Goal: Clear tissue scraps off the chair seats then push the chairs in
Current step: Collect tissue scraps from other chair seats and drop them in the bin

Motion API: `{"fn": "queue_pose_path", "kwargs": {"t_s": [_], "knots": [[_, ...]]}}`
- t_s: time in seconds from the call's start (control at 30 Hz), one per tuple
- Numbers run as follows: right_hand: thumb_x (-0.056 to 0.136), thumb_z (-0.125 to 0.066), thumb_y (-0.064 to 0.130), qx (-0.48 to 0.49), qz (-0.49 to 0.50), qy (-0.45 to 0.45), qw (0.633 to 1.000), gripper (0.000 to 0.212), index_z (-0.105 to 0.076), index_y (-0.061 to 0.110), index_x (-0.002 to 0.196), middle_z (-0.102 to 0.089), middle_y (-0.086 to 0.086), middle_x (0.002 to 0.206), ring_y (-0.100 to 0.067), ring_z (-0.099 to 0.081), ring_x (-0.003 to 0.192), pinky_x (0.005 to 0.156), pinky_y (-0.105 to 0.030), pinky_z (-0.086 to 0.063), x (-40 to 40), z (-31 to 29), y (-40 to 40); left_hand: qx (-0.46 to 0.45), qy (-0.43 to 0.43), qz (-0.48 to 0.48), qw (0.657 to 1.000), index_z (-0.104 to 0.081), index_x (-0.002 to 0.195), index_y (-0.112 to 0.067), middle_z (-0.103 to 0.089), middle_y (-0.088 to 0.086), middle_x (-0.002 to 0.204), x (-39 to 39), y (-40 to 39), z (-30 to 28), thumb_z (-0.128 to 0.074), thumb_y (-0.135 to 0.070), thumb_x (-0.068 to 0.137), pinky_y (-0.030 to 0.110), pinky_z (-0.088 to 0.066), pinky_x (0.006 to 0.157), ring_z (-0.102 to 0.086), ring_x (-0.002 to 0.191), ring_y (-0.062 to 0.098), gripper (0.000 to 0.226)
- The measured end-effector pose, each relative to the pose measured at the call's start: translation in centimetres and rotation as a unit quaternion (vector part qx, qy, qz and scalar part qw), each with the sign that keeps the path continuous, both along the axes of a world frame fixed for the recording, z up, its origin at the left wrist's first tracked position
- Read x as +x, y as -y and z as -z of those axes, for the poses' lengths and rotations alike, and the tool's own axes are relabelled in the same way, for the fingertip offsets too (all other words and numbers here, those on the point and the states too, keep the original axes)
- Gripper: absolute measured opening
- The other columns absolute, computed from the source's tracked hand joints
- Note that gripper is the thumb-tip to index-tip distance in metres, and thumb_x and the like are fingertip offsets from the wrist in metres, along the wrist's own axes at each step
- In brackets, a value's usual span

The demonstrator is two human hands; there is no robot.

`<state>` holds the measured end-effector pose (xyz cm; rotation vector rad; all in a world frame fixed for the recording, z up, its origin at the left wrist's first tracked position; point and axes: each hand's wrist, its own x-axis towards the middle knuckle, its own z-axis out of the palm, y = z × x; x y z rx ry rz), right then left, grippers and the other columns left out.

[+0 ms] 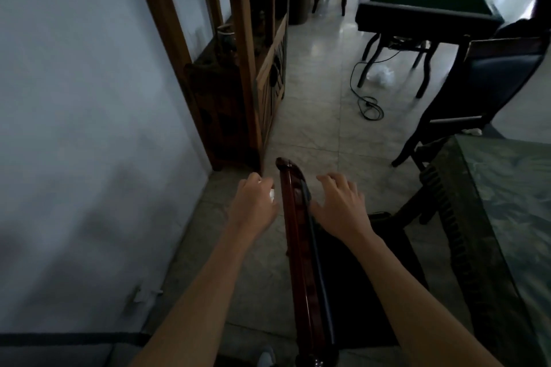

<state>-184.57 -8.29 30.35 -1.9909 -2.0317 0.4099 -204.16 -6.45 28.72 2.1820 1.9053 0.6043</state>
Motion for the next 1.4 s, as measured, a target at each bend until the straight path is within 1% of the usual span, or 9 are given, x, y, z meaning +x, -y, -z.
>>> {"fn": "queue_pose_path", "kwargs": {"t_s": [0.23, 0.3, 0.37, 0.47, 0.6, 0.7, 0.83, 1.07, 1.4], "knots": [[0.087, -0.05, 0.047, 0.004, 0.043, -0.007, 0.999, 0.057, -0.043, 0.022, 0.137, -0.042, -0.006, 0.143, -0.033, -0.044, 0.127, 0.1, -0.052, -0.041, 1.2, 0.3, -0.3, 0.013, 0.011, 0.038, 0.999, -0.065, 0.095, -0.016, -0.052, 0.001, 0.096, 1.2, -1.9, -0.1, -0.061, -0.032, 0.089, 0.025, -0.034, 0.065, -0.042, 0.085, 0.014, 0.017], [0.086, -0.045, 0.052, 0.001, 0.061, -0.018, 0.998, 0.062, -0.042, 0.021, 0.139, -0.042, -0.006, 0.144, -0.033, -0.043, 0.128, 0.101, -0.053, -0.042, 1.5, 0.4, -1.1, 0.011, 0.004, 0.054, 0.998, -0.065, 0.094, -0.014, -0.055, 0.005, 0.097, 1.7, -3.3, 0.0, -0.06, -0.029, 0.09, 0.029, -0.04, 0.065, -0.048, 0.087, 0.02, 0.016], [0.086, -0.049, 0.05, 0.003, 0.084, -0.024, 0.996, 0.062, -0.043, 0.02, 0.14, -0.043, -0.007, 0.144, -0.034, -0.044, 0.128, 0.1, -0.053, -0.042, 1.6, 0.9, -2.0, 0.003, -0.001, 0.07, 0.998, -0.066, 0.094, -0.012, -0.056, 0.009, 0.099, 2.2, -5.0, 0.5, -0.059, -0.026, 0.089, 0.034, -0.044, 0.068, -0.05, 0.089, 0.025, 0.017], [0.086, -0.057, 0.044, -0.002, 0.121, -0.02, 0.992, 0.06, -0.043, 0.021, 0.139, -0.044, -0.007, 0.142, -0.035, -0.045, 0.126, 0.098, -0.052, -0.043, 1.2, 2.0, -3.4, -0.012, -0.006, 0.107, 0.994, -0.065, 0.095, -0.012, -0.054, 0.007, 0.099, 2.6, -8.2, 1.5, -0.059, -0.024, 0.089, 0.035, -0.047, 0.069, -0.048, 0.091, 0.026, 0.015], [0.086, -0.055, 0.043, -0.031, 0.187, -0.02, 0.982, 0.06, -0.042, 0.022, 0.14, -0.043, -0.007, 0.143, -0.034, -0.043, 0.128, 0.099, -0.053, -0.042, 0.1, 3.3, -6.4, -0.011, -0.011, 0.172, 0.985, -0.064, 0.09, -0.007, -0.056, 0.011, 0.097, 2.6, -14.2, 2.4, -0.059, -0.017, 0.086, 0.04, -0.049, 0.071, -0.05, 0.089, 0.03, 0.012], [0.086, -0.056, 0.043, -0.043, 0.234, -0.017, 0.971, 0.061, -0.042, 0.021, 0.141, -0.042, -0.008, 0.143, -0.035, -0.043, 0.127, 0.099, -0.053, -0.043, -1.3, 3.7, -9.4, -0.014, -0.002, 0.217, 0.976, -0.066, 0.094, -0.007, -0.056, 0.009, 0.097, 1.7, -19.2, 2.8, -0.061, -0.017, 0.084, 0.041, -0.052, 0.071, -0.051, 0.09, 0.027, 0.014], [0.086, -0.058, 0.042, -0.064, 0.287, -0.016, 0.956, 0.062, -0.04, 0.022, 0.142, -0.039, -0.008, 0.146, -0.036, -0.04, 0.13, 0.101, -0.055, -0.041, -3.9, 3.2, -13.3, -0.043, -0.004, 0.259, 0.965, -0.066, 0.096, -0.01, -0.054, 0.006, 0.096, -0.2, -24.6, 2.7, -0.06, -0.019, 0.084, 0.04, -0.052, 0.071, -0.051, 0.092, 0.025, 0.016], [0.085, -0.06, 0.045, -0.071, 0.347, -0.008, 0.935, 0.061, -0.041, 0.021, 0.138, -0.042, -0.007, 0.143, -0.037, -0.044, 0.125, 0.098, -0.054, -0.042, -5.8, 2.9, -18.8, -0.051, 0.006, 0.329, 0.943, -0.068, 0.101, -0.007, -0.057, 0.012, 0.102, 0.0, -31.4, 2.0, -0.061, -0.016, 0.084, 0.043, -0.051, 0.079, -0.052, 0.099, 0.031, 0.021], [0.081, -0.061, 0.045, -0.057, 0.408, -0.012, 0.911, 0.062, -0.043, 0.023, 0.137, -0.046, -0.006, 0.138, -0.037, -0.047, 0.121, 0.093, -0.055, -0.045, -1.8, 4.7, -29.1, -0.024, -0.015, 0.383, 0.923, -0.068, 0.093, -0.009, -0.057, 0.012, 0.098, 6.3, -42.3, 3.3, -0.06, -0.018, 0.084, 0.036, -0.042, 0.071, -0.053, 0.094, 0.032, 0.015]]}}
